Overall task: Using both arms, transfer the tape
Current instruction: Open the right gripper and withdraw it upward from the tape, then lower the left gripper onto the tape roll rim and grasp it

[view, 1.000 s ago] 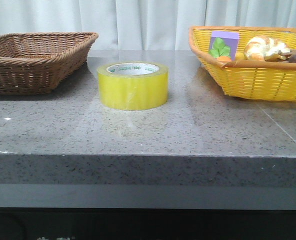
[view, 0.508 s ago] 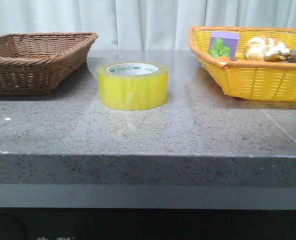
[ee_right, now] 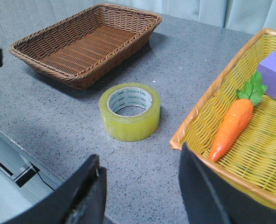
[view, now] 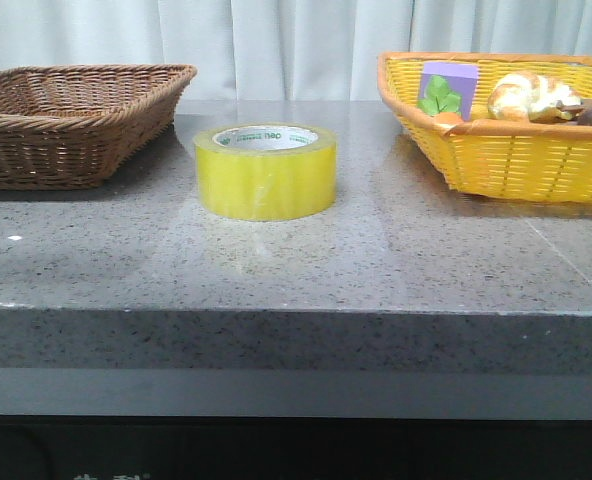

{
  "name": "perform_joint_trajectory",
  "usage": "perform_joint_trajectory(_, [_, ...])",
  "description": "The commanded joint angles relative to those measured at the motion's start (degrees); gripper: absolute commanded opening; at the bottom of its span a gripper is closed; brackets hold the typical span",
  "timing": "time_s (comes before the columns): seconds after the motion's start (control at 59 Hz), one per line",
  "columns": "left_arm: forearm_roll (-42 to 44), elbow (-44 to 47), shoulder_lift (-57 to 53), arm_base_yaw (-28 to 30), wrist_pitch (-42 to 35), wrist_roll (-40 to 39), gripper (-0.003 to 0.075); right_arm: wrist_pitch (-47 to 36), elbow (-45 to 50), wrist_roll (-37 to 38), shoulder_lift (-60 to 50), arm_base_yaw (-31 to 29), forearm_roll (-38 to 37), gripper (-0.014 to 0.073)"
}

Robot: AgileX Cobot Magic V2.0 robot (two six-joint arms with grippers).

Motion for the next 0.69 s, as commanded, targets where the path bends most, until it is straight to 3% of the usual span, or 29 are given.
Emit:
perform_joint_trajectory(0.0, [2.0,-6.27,3.21,0.15,-0.57,-0.08,0.061,-4.64,-1.3,0.0,-0.14,-0.28,0.13,0.0388])
perform_joint_trajectory(0.322, [7.88,-27.01,23.84,0.15,16.96,2.53,0.0608,-4.64,-1.3,0.0,-0.14,-0.28,0.13,0.0388])
perform_joint_trajectory(0.678, [7.64,-41.48,41.63,0.31,22.54,5.67,0.0606,-4.64,-1.3,0.0,-0.14,-0.28,0.13,0.0388])
